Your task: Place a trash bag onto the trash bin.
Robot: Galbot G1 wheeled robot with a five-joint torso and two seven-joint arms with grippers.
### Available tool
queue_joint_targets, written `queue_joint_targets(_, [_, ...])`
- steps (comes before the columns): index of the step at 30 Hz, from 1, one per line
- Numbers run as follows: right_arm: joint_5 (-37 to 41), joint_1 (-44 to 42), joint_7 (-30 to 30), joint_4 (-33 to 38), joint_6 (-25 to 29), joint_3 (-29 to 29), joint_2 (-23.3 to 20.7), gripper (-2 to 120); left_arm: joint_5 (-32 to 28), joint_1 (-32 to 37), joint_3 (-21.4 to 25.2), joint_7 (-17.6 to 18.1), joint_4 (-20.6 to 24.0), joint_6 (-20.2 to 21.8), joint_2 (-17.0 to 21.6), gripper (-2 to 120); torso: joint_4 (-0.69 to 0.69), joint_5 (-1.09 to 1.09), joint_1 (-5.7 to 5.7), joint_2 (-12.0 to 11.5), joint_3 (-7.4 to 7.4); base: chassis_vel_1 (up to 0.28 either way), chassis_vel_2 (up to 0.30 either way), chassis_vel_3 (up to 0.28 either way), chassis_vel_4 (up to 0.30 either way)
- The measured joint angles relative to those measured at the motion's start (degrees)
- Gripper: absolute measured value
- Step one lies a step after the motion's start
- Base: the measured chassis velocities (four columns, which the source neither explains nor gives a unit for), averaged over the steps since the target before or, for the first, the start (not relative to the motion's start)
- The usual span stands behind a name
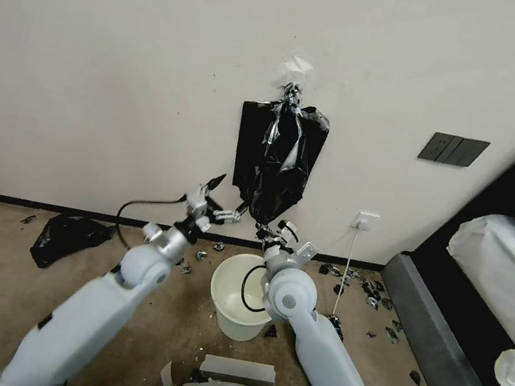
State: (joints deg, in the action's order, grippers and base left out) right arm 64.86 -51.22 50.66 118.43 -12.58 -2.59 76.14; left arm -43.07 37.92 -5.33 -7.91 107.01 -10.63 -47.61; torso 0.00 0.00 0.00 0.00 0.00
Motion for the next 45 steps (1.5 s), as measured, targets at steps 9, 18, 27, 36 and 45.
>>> queue_joint_targets(9, [0.2, -0.1, -0.2, 0.2, 0.1, 0.9, -0.1, 0, 2.9, -11.3, -10.0, 0.0, -3.4, 2.1, 3.9, 74, 0.01, 0.01, 0.00, 0.0, 0.00, 0.000, 0.000, 0.000, 0.000])
queue_joint_targets(18, [0.3, -0.1, -0.2, 0.3, 0.3, 1.5, 0.1, 0, 3.3, -22.1, -19.2, 0.1, -4.1, 6.0, 6.0, 74, 0.00, 0.00, 0.00, 0.0, 0.00, 0.000, 0.000, 0.000, 0.000])
queue_joint_targets(27, [0.5, -0.1, -0.3, 0.5, 0.4, 2.2, 0.1, 0, 3.9, -28.2, -26.7, 1.8, -4.6, 12.0, 6.8, 65, 0.00, 0.00, 0.00, 0.0, 0.00, 0.000, 0.000, 0.000, 0.000])
queue_joint_targets(36, [0.7, 0.0, -0.6, 0.4, 0.5, 2.6, 0.1, 0, 4.7, -36.6, -33.5, 5.9, -7.2, 14.8, 4.6, 59, -0.01, 0.00, 0.00, 0.0, 0.00, 0.000, 0.000, 0.000, 0.000])
queue_joint_targets(45, [0.7, 0.0, -0.7, 0.2, 0.5, 2.7, 0.1, 0, 4.8, -40.2, -36.2, 6.1, -7.1, 17.9, 4.6, 56, 0.00, 0.00, 0.00, 0.0, 0.00, 0.000, 0.000, 0.000, 0.000])
